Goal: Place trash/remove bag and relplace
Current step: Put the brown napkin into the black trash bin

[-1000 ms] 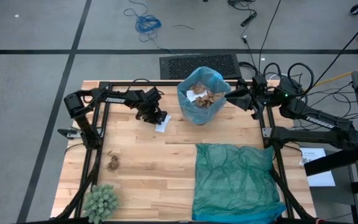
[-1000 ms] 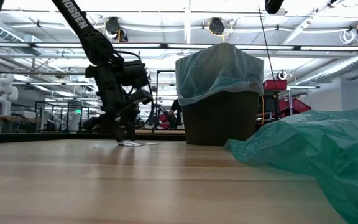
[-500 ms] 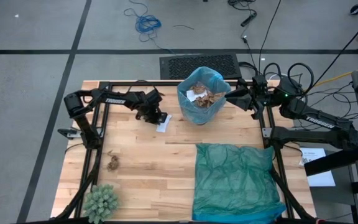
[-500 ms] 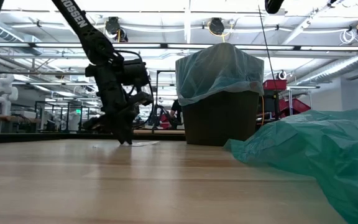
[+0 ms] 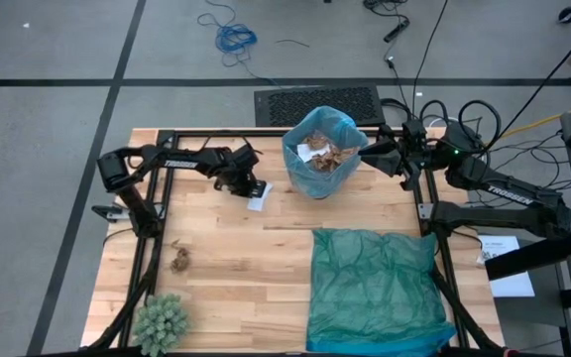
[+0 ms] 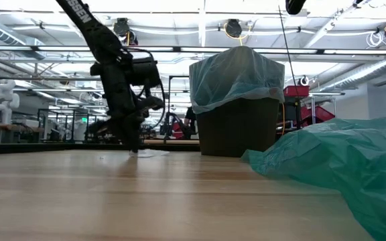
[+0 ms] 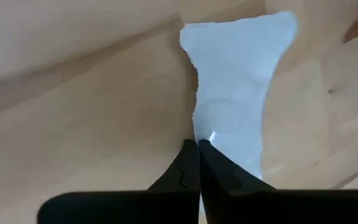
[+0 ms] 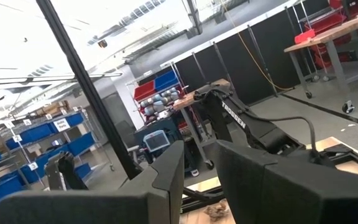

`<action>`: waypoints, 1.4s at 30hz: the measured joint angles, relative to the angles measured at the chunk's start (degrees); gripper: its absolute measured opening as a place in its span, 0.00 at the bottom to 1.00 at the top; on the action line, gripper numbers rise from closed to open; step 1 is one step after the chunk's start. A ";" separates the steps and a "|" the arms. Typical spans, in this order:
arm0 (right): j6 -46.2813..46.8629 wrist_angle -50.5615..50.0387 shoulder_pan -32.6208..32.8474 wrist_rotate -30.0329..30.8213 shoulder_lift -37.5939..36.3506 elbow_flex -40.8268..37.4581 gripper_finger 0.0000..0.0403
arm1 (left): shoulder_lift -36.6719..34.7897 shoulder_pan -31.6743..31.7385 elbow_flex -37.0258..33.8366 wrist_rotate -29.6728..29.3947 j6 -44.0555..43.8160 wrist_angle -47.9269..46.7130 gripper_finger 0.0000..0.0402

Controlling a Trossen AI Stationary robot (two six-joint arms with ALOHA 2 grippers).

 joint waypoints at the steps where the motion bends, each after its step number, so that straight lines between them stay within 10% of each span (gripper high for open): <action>1: -0.02 0.00 0.00 0.02 0.00 0.01 0.21 | -0.97 -0.01 -0.03 0.01 0.04 -0.63 0.00; 21: -2.24 0.01 -0.09 1.88 0.01 0.00 0.21 | -26.33 -4.46 15.77 -9.49 -2.96 8.44 0.00; 42: -2.92 0.34 -0.04 2.19 0.02 -0.01 0.21 | 2.68 -4.46 44.84 -3.35 9.21 0.61 0.00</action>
